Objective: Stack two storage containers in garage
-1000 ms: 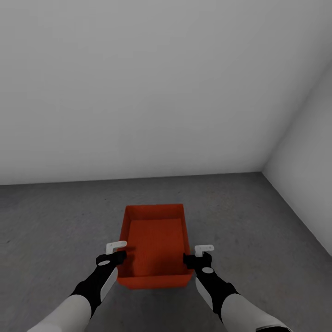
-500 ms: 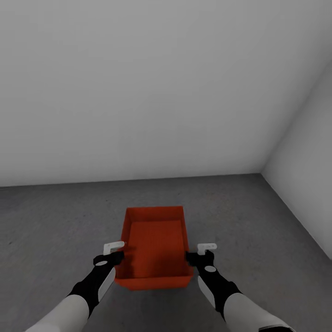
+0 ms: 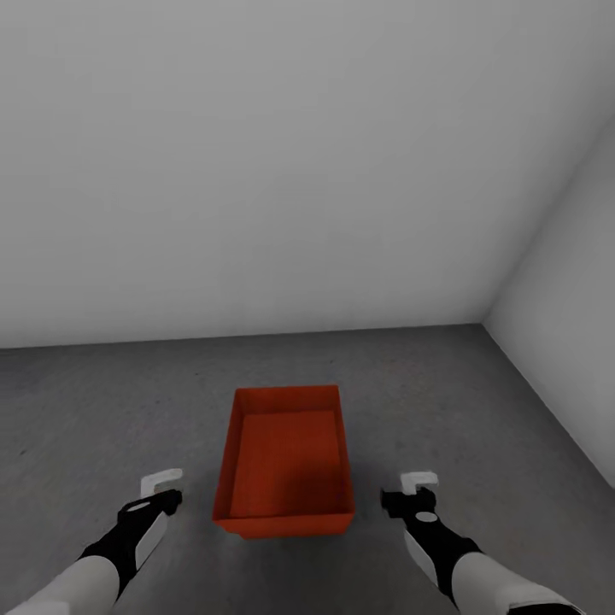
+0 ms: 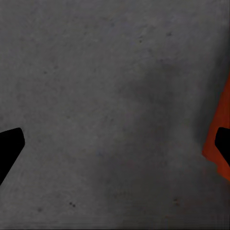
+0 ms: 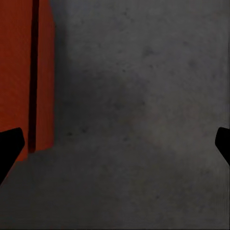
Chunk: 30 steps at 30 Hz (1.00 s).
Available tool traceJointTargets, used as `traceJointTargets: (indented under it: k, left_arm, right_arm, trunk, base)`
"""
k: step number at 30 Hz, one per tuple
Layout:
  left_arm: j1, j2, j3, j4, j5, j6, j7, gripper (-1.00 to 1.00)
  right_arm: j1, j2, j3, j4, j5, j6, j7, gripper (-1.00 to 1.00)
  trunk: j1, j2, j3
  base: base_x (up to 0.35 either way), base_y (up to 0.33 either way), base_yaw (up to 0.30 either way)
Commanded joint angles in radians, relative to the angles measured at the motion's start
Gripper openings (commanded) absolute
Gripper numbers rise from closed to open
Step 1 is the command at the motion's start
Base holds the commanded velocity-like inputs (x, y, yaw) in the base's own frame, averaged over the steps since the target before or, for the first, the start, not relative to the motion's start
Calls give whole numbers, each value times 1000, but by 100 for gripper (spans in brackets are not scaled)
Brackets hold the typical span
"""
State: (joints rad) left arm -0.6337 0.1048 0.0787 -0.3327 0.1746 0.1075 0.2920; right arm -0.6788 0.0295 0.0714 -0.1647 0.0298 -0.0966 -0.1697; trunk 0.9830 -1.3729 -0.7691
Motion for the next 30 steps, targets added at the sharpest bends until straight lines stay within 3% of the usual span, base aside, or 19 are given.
traceJointTargets:
  k: [1, 11, 18, 23, 30]
  left_arm:
    - [0, 2, 1, 6, 8, 5, 4, 100]
    - [0, 25, 6, 195, 11, 1, 4, 100]
    - [4, 42, 5, 310, 14, -19, 2, 100]
    - [9, 54, 6, 329, 15, -35, 0, 100]
    - [17, 51, 6, 333, 17, -38, -1, 100]
  right_arm:
    - [-1, -1, 7, 9, 3, -1, -7, 100]
    - [-4, -6, 8, 172, 3, 3, -7, 100]
    - [2, -6, 8, 195, 2, 5, -7, 100]
    - [111, -4, 9, 198, 3, 6, -7, 100]
    - [234, -2, 10, 198, 4, 9, -7, 100]
  trunk:
    - [-4, 7, 3]
    - [-42, 77, 34]
    - [-69, 126, 56]
    - [-88, 161, 71]
    - [-115, 210, 93]
  base:
    - [0, 0, 0]
    - [0, 0, 0]
    - [0, 0, 0]
    - [0, 0, 0]
    - [0, 0, 0]
